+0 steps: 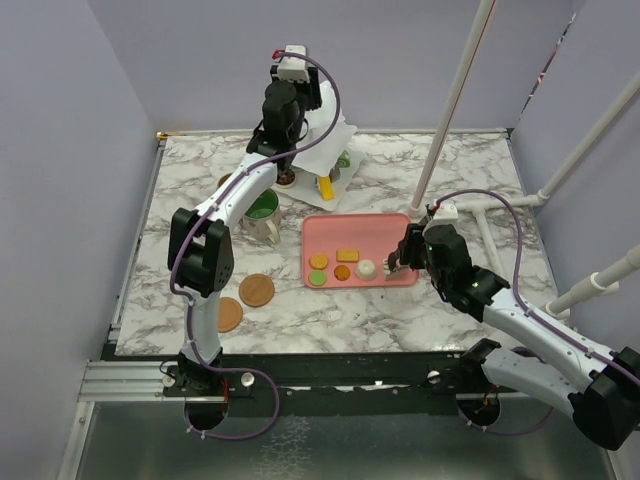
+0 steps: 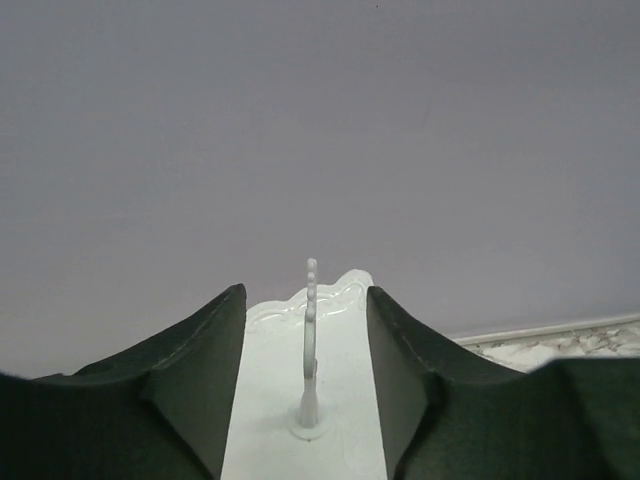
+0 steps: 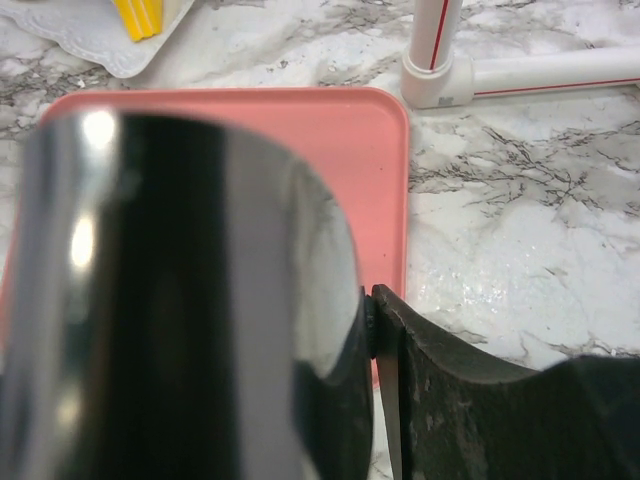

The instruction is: Serve the afternoon tea

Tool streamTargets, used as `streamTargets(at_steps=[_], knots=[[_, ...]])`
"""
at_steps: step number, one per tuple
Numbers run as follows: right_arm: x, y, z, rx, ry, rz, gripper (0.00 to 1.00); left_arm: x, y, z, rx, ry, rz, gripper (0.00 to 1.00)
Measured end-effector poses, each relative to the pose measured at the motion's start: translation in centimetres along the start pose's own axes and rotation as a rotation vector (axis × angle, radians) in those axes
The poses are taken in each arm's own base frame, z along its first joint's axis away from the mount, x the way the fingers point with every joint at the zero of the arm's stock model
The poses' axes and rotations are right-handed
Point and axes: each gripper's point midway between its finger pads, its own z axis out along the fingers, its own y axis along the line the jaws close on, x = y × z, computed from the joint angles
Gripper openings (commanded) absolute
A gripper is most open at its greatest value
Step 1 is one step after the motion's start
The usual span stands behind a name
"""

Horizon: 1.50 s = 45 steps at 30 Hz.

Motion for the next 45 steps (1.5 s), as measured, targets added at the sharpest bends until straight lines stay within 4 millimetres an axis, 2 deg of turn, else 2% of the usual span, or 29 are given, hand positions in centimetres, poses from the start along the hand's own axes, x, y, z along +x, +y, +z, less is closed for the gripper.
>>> streamTargets(at_steps=[6, 14, 17, 21, 28, 31, 38, 45], knots=[[-0.2, 0.3, 0.0, -0.007, -0.01, 0.021, 0.56, -0.7, 0.0, -0.4, 0.007, -0.008, 0.002, 0.61], [0.1, 0.8, 0.0, -0.042, -0.009, 0.028, 0.56, -1.3, -0.4, -0.7, 0.031, -0.013, 0.007, 0.62], [-0.3, 1.3, -0.5, -0.079, -0.023, 0.02, 0.55, -1.8, -0.6, -0.8, 0.043, -0.022, 0.009, 0.62], [-1.2, 1.6, -1.1, -0.111, -0.052, 0.008, 0.48, -2.5, -0.7, -1.1, 0.051, -0.032, 0.007, 0.62], [-1.3, 1.9, -2.1, -0.148, -0.044, -0.008, 0.25, -3.0, -0.5, -1.6, 0.057, -0.036, 0.008, 0.62], [-0.9, 2.2, -2.4, -0.172, -0.015, -0.013, 0.21, -3.1, -0.5, -1.7, 0.059, -0.037, 0.008, 0.62], [0.6, 2.3, -2.8, -0.191, 0.046, -0.025, 0.2, -3.1, -0.4, -1.7, 0.061, -0.037, 0.012, 0.62], [2.3, 2.1, -2.0, -0.182, 0.077, -0.036, 0.19, -3.1, -0.4, -1.7, 0.066, -0.038, 0.015, 0.62]])
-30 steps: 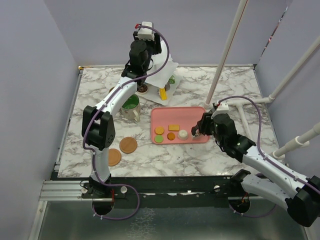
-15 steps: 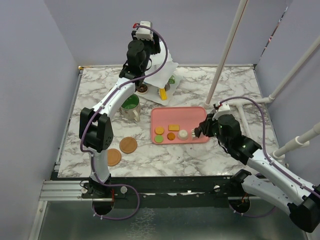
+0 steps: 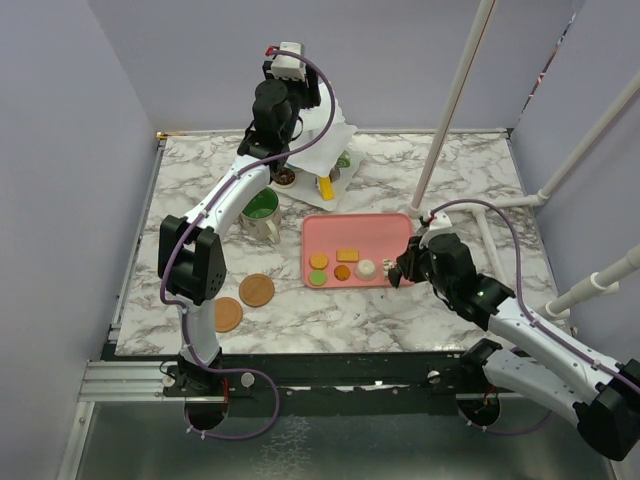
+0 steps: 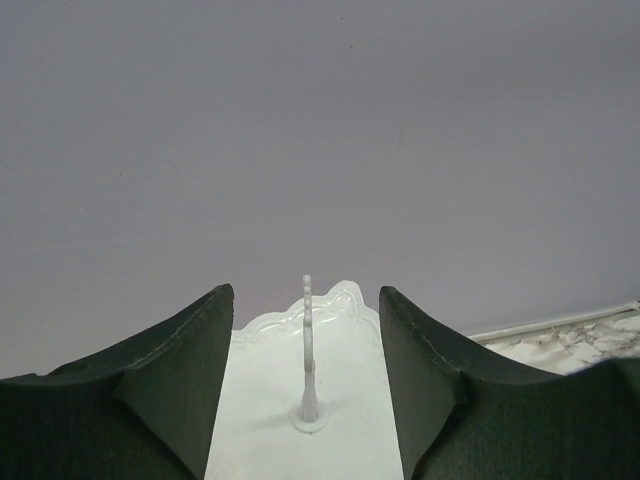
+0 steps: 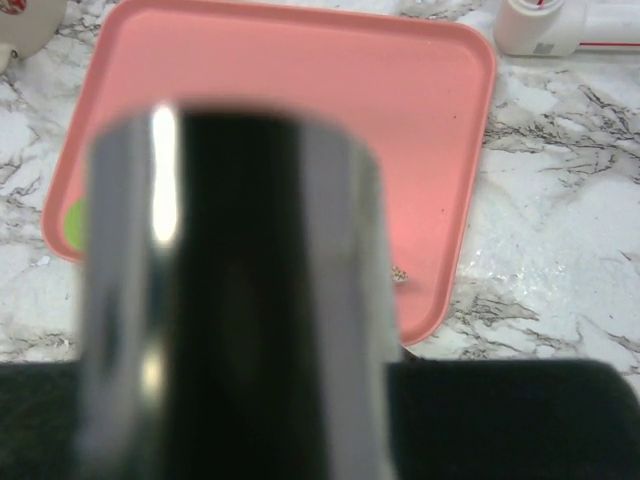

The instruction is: Serve the afternoon tea

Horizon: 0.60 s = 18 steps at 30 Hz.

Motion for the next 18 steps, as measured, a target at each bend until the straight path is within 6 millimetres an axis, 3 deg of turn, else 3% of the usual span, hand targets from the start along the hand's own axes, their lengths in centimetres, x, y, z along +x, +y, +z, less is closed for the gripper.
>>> streamTargets(at_steps=[4, 18], knots=[[0.8, 0.0, 1.1, -0.001, -0.002, -0.001, 0.19, 0.0, 0.0, 0.0, 0.0, 0.0, 0.009, 0.62], [-0.2, 0.8, 2.8, -0.027, -0.07, 0.009, 0.17, -0.1, 0.1, 0.0, 0.001, -0.001, 0.019, 0.62]])
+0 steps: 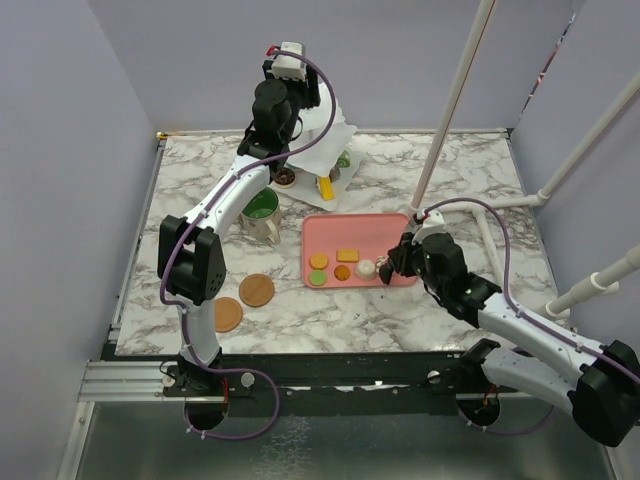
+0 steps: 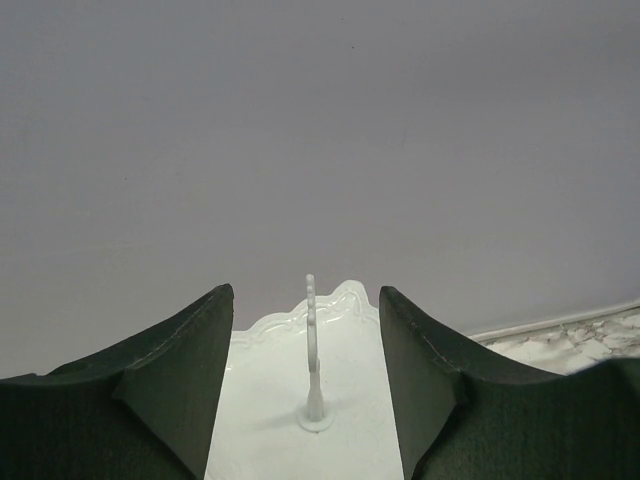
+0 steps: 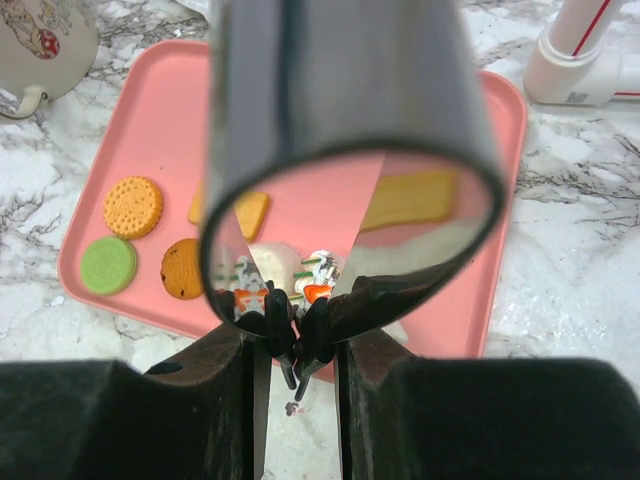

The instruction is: Serve the afternoon tea

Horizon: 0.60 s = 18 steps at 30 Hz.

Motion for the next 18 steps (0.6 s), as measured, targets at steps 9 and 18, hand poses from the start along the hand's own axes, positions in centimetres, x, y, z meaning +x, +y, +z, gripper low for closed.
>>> streamTargets(at_steps=[9, 18], knots=[[-1.1, -1.1, -0.4, 0.065, -0.047, 0.024, 0.25, -0.5, -0.1, -0.1, 0.007, -0.008, -0.001, 0.62], [-1.0, -2.2, -1.3, 0.126, -0.049, 0.064, 0.42, -0.9, -0.3, -0.3, 0.018, -0.014, -0.003, 0.62]])
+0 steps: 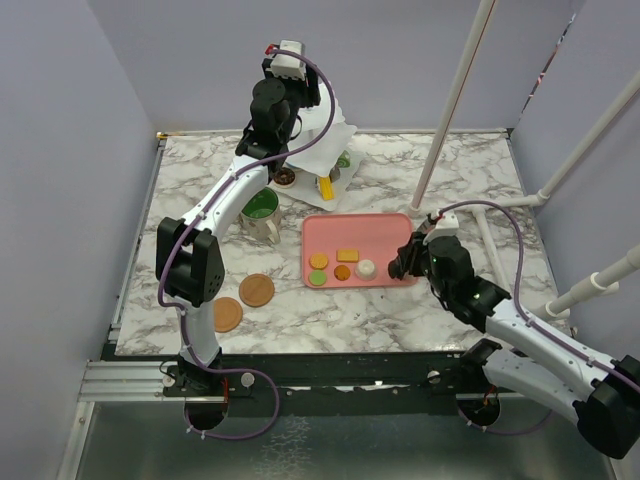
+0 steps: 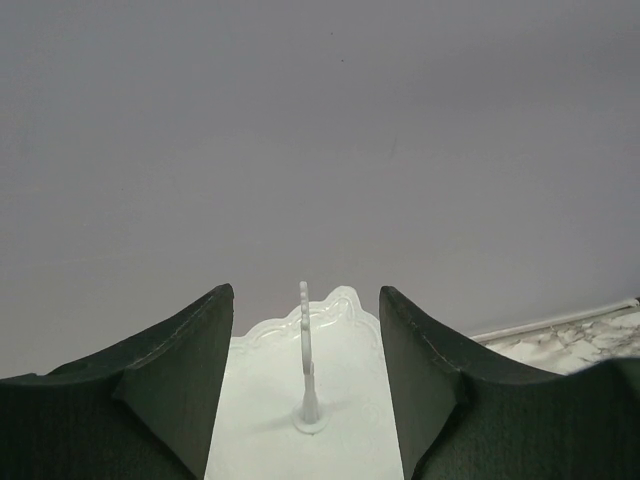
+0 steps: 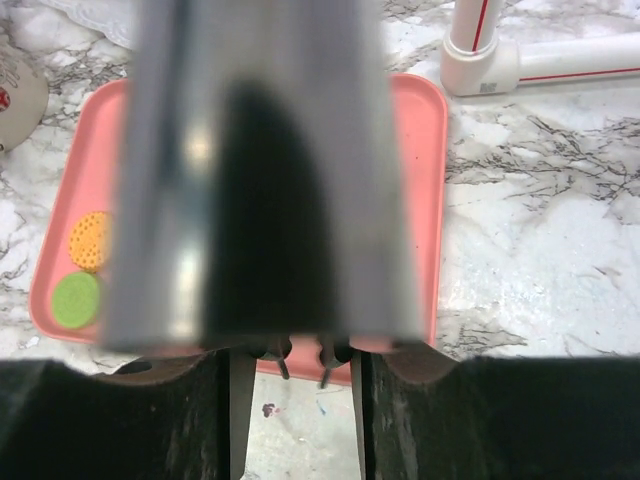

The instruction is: Serve the afternoon tea

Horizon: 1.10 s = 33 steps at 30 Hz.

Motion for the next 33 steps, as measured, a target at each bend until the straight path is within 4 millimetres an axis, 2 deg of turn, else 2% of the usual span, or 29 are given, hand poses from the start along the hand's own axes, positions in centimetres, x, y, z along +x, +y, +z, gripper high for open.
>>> streamTargets(at_steps=[4, 9, 12, 18, 23, 29, 33], knots=[[-0.5, -0.2, -0.4, 0.003, -0.012, -0.011, 0.5, 0.1, -0.1, 0.0, 0.005, 0.002, 0.0, 0.62], [-1.7, -0.2, -0.9, -0.001, -0.049, -0.043, 0.52, 0.1, -0.1, 0.0, 0.006, 0.002, 0.0, 0.62], [-1.9, -0.3, -1.0, -0.002, -0.056, -0.066, 0.53, 0.2, -0.1, 0.0, 0.007, 0.003, 0.001, 0.62], [-2.1, -1.0, -1.0, 0.03, -0.066, -0.099, 0.6, 0.5, -0.1, -0.1, 0.007, 0.01, 0.002, 0.63], [-2.7, -1.7, -0.8, 0.07, -0.089, -0.123, 0.61, 0.6, -0.1, -0.1, 0.007, 0.013, 0.002, 0.63], [-3.0, -1.4, 0.0, 0.072, -0.112, -0.128, 0.61, 0.6, -0.1, -0.1, 0.008, 0.012, 0.002, 0.63], [-2.5, -1.4, 0.6, 0.074, -0.114, -0.13, 0.6, 0.6, -0.1, -0.1, 0.009, 0.012, 0.002, 0.63]])
